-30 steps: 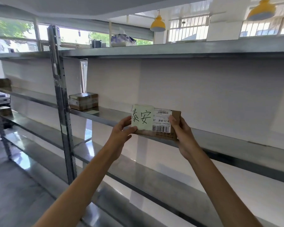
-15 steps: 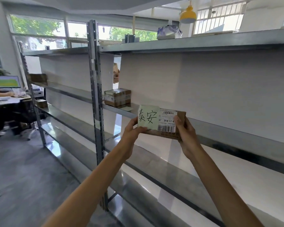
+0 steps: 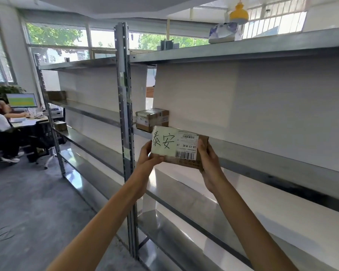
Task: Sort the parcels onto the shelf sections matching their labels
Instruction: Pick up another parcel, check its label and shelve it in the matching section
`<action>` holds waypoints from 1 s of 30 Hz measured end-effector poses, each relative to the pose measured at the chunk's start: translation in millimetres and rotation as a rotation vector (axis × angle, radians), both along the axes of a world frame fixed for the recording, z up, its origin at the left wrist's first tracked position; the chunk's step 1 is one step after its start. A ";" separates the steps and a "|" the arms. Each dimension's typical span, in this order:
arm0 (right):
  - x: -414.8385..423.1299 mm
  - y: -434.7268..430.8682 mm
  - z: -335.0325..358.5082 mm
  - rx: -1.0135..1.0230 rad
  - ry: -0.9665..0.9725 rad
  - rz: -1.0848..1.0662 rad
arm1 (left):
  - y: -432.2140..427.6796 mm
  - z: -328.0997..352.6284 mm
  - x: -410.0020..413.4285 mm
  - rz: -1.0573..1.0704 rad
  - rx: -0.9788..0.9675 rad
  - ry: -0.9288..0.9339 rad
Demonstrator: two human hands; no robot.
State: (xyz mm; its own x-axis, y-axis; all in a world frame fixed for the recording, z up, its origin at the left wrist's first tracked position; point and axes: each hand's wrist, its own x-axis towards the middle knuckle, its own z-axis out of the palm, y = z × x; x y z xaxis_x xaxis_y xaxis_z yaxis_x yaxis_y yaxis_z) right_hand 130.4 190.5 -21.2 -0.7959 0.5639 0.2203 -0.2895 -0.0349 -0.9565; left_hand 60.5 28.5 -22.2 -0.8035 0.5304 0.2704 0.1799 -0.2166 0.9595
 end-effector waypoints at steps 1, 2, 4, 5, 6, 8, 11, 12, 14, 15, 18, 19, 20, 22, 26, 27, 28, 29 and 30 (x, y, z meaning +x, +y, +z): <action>-9.0 0.7 0.2 0.003 -0.004 0.012 | -0.4 -0.4 -7.7 0.005 0.001 -0.005; -17.1 1.6 0.7 0.008 -0.010 0.022 | -0.1 -0.5 -15.5 0.012 -0.002 -0.014; -33.2 4.9 1.9 0.018 -0.019 0.038 | 3.1 0.7 -33.1 0.030 -0.013 -0.027; -41.7 8.3 1.8 0.021 -0.023 0.044 | 5.8 1.9 -42.5 0.038 -0.020 -0.030; -50.2 12.5 2.1 0.021 -0.027 0.045 | 9.1 3.0 -51.4 0.042 -0.023 -0.030; -67.4 23.2 4.2 0.024 -0.029 0.033 | 16.9 5.3 -67.1 0.043 -0.023 -0.020; -89.6 39.7 10.2 0.009 -0.019 0.010 | 28.3 8.3 -87.3 0.012 -0.036 0.015; -94.9 43.9 13.1 0.006 -0.016 0.008 | 31.6 9.8 -93.9 0.004 -0.040 0.027; -104.9 51.5 19.3 0.007 -0.018 0.014 | 37.1 13.9 -106.9 -0.008 -0.035 0.052; -110.5 55.4 21.5 0.006 -0.020 0.020 | 39.2 16.2 -112.8 -0.011 -0.028 0.063; -126.4 63.9 27.1 0.014 -0.040 0.041 | 43.7 20.2 -130.8 -0.002 -0.004 0.088; -131.7 64.8 28.3 0.016 -0.047 0.040 | 44.8 21.4 -136.9 0.002 -0.001 0.094; -137.1 65.7 28.9 0.013 -0.052 0.037 | 45.5 22.0 -143.2 0.003 0.001 0.097; -148.8 66.1 30.0 -0.001 -0.062 0.024 | 46.5 21.5 -155.9 -0.003 0.012 0.100; -173.6 64.9 34.8 -0.001 -0.070 -0.023 | 46.6 19.3 -183.4 -0.013 0.028 0.125; -179.3 63.7 35.4 0.008 -0.066 -0.038 | 46.3 17.8 -191.4 -0.021 0.033 0.129; -185.1 62.5 35.3 0.014 -0.063 -0.054 | 45.8 16.1 -199.4 -0.031 0.039 0.126; -190.5 60.8 35.0 0.015 -0.061 -0.074 | 45.2 14.8 -207.3 -0.040 0.043 0.116; -196.4 59.0 34.6 0.014 -0.059 -0.094 | 44.0 13.6 -215.3 -0.045 0.043 0.104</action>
